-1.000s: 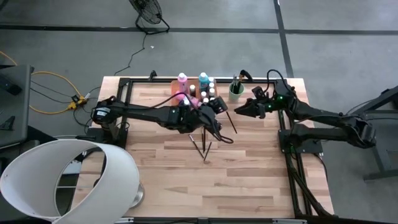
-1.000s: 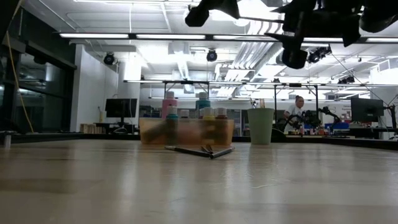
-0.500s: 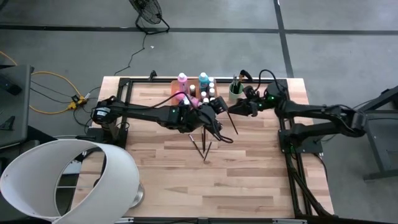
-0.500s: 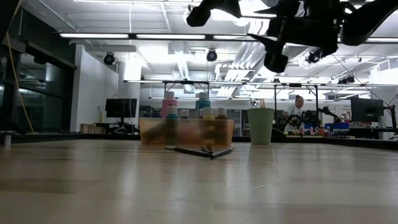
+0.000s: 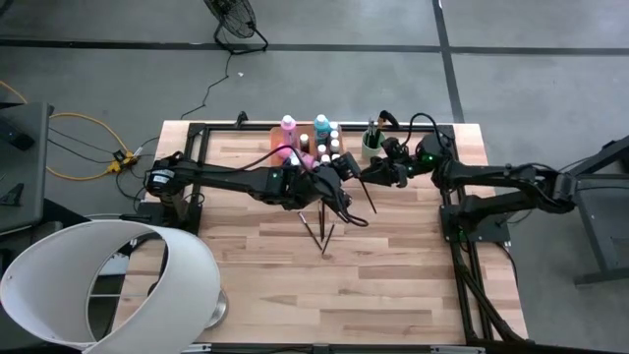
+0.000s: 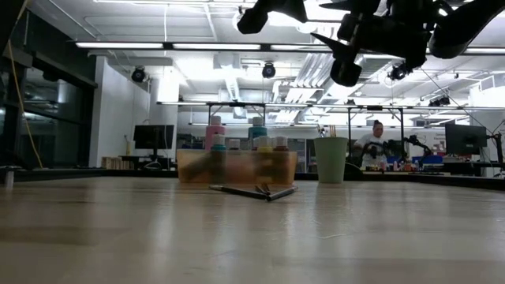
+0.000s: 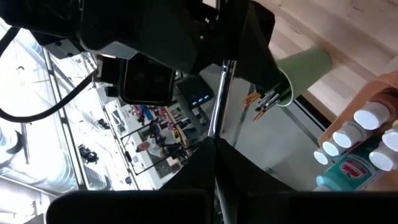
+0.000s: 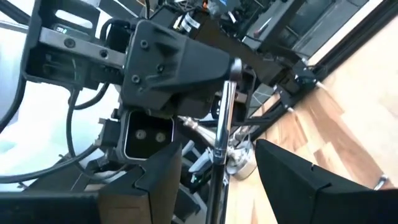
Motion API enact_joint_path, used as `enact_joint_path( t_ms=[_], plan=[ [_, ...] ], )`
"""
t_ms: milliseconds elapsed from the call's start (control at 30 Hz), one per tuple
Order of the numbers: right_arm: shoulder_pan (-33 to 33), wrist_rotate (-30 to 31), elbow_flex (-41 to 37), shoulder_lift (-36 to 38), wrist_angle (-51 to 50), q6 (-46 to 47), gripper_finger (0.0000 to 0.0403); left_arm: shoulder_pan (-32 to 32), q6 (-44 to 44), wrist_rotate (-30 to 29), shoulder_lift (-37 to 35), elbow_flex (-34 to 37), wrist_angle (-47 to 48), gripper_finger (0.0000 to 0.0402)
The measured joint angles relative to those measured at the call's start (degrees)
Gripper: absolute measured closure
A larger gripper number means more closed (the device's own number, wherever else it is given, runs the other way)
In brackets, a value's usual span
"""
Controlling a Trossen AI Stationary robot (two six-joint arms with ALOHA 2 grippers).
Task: Pick & Place Paint Supplies
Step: Put the silver paint brush into the green cup
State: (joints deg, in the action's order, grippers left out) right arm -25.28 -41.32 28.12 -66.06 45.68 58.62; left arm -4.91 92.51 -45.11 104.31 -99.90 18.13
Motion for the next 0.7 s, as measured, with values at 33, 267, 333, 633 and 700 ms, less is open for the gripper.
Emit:
enact_joint_path(
  t_ms=[33, 267, 333, 633, 700],
  plan=[
    [0.18, 0.34, 0.00, 0.00, 0.07, -0.21, 0.0204, 0.00, 0.00, 0.10, 0.00, 0.00, -0.02, 0.0401],
    [1.30, 0.45, 0.00, 0.00, -0.01, -1.69, 0.0249, 0.00, -1.46, 0.91, 0.00, 0.00, -0.02, 0.0401],
    [1.34, 0.51, 0.00, 0.00, 0.01, -2.37, 0.0275, 0.00, -1.49, 0.91, 0.00, 0.00, -0.02, 0.0401],
    [1.29, 0.90, 0.00, -0.07, -0.43, -5.80, 0.0388, 0.00, -1.64, 0.67, 0.00, 0.00, -0.35, 0.0401],
    [1.29, 0.97, 0.00, -0.07, -0.41, -6.24, 0.0387, 0.00, -1.87, 0.67, 0.00, 0.00, -0.35, 0.0400]
  ],
)
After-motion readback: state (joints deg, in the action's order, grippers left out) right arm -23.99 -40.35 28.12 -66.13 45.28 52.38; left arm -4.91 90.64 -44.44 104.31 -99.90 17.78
